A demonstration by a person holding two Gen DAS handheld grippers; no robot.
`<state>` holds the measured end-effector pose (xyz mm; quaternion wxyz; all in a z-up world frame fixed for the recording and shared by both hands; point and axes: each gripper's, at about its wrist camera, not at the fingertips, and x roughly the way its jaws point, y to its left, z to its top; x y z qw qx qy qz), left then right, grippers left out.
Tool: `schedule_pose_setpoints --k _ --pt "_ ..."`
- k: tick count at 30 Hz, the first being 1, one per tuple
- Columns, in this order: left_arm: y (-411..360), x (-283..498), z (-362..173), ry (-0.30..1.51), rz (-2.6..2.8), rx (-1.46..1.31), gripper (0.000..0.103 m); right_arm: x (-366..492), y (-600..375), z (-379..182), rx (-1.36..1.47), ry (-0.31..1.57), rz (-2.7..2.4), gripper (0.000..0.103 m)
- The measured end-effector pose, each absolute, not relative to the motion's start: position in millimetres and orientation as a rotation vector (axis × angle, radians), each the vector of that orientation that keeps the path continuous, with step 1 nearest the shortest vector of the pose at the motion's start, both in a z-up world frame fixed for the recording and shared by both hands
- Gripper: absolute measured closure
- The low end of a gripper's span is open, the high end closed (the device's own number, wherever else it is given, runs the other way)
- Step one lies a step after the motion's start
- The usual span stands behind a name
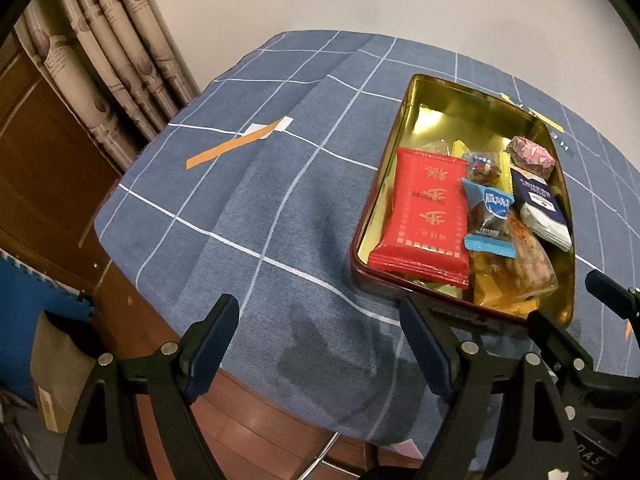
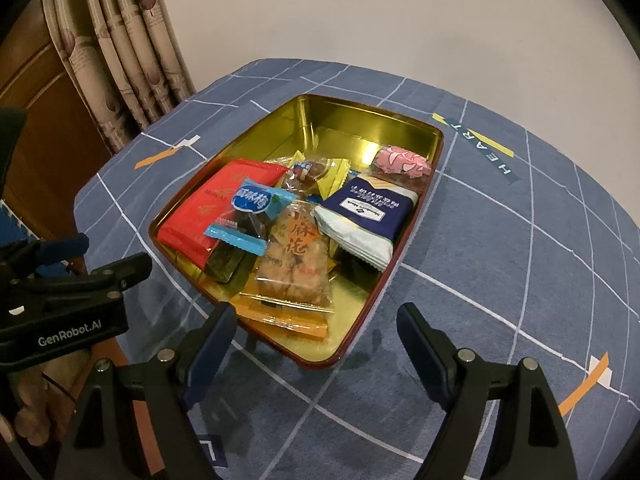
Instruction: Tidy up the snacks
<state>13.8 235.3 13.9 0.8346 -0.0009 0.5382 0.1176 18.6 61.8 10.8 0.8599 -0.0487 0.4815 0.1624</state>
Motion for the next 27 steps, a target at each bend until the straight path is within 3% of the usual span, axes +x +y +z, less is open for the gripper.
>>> schedule_pose_setpoints --k 27 --pt "230.1 13.8 15.2 1.131 0.220 0.005 0.023 19.8 63.1 8.8 -0.103 1.020 0.348 0.019"
